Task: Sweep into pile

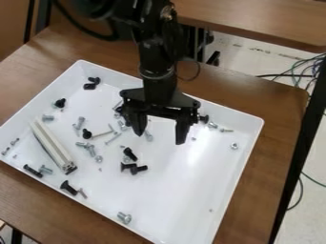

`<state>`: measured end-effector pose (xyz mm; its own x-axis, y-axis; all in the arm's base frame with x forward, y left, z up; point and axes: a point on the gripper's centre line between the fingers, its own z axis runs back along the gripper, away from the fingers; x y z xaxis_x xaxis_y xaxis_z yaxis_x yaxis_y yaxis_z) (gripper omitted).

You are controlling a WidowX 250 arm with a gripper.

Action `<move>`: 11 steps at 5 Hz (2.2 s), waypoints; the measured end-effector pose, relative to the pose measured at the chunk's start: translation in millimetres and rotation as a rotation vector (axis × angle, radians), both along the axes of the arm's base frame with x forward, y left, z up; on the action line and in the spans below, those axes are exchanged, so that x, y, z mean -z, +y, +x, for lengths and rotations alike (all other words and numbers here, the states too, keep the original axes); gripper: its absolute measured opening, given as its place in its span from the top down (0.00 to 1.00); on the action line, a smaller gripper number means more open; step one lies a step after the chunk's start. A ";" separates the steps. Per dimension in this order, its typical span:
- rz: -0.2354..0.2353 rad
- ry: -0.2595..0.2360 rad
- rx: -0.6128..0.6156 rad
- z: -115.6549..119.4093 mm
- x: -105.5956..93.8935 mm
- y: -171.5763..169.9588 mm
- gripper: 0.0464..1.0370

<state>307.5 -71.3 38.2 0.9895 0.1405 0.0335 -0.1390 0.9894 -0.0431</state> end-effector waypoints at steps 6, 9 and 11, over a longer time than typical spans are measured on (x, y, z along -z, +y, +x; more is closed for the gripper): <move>0.163 -0.048 -0.705 -31.9 -2.3 181.1 0.04; 0.127 0.046 -0.793 -51.4 47.4 201.7 0.04; 0.123 0.107 -0.793 -47.9 77.5 202.9 0.10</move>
